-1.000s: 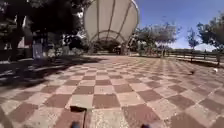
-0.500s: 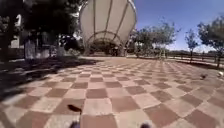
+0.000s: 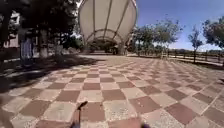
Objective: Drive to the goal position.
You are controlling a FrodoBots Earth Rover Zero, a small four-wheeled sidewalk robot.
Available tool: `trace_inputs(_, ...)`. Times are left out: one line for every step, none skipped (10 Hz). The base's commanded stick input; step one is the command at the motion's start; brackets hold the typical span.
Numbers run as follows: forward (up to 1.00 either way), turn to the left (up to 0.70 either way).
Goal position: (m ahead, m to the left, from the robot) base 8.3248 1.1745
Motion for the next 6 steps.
trace_inputs(1.0,0.0)
trace_inputs(1.0,0.0)
trace_inputs(1.0,0.0)
trace_inputs(1.0,0.0)
trace_inputs(1.0,0.0)
trace_inputs(1.0,0.0)
